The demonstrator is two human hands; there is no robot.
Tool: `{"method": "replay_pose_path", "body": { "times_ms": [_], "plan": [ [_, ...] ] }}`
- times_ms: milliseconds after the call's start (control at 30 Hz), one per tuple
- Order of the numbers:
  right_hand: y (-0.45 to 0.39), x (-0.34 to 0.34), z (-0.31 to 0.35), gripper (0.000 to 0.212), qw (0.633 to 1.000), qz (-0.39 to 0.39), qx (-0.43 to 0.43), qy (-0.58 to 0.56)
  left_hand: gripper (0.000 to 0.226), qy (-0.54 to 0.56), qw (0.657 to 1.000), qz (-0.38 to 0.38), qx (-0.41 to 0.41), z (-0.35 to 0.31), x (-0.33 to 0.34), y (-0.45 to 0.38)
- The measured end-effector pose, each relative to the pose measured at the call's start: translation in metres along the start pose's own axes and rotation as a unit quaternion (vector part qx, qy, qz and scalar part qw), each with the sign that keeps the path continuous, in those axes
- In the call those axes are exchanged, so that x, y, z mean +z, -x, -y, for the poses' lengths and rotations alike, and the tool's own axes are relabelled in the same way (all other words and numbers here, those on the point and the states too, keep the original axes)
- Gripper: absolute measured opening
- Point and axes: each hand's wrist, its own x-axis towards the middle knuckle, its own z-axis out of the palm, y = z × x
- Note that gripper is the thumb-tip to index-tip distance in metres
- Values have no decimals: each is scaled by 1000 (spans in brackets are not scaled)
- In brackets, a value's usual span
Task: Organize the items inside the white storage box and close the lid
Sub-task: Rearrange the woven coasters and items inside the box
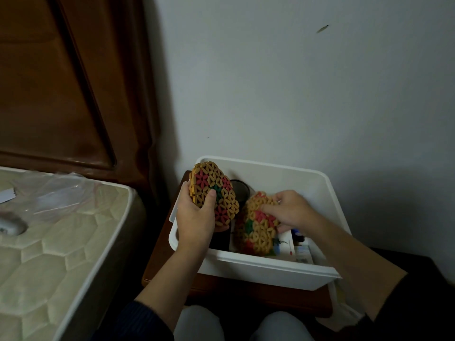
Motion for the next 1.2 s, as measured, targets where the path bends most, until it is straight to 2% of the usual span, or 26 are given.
{"method": "replay_pose_path", "body": {
  "times_ms": [100,233,300,400,467,600,767,933,967,1067,1100,1200],
  "plan": [
    [11,-27,6,12,998,-43,-30,-35,40,-8,1000,-7,4,-2,0,1],
    [22,-63,10,18,989,-58,-71,-118,42,-11,1000,-7,0,-2,0,1],
    [26,-74,10,27,970,-5,-82,-227,36,-4,1000,3,-8,-2,0,1],
    [34,-74,10,41,906,132,-98,-389,19,48,996,51,-54,-6,0,1],
    [36,-61,8,46,877,190,-98,-429,16,96,986,102,-91,-10,-1,2],
    [35,-23,7,49,852,227,-49,-469,24,128,967,179,-130,-18,-6,3],
    [34,10,6,51,863,201,1,-463,30,127,957,221,-137,-20,-9,1],
    [34,17,3,56,877,179,0,-446,61,113,947,264,-140,-18,-7,-2],
    [34,18,4,57,879,172,-2,-445,61,118,945,271,-138,-17,-7,-2],
    [36,20,7,56,890,151,-18,-431,37,113,946,278,-124,-14,-9,-2],
    [37,22,9,53,895,140,-29,-423,35,114,947,272,-125,-11,-9,-2],
    [42,26,14,46,906,104,-58,-407,48,118,952,253,-123,-7,-9,-2]
  ]
}}
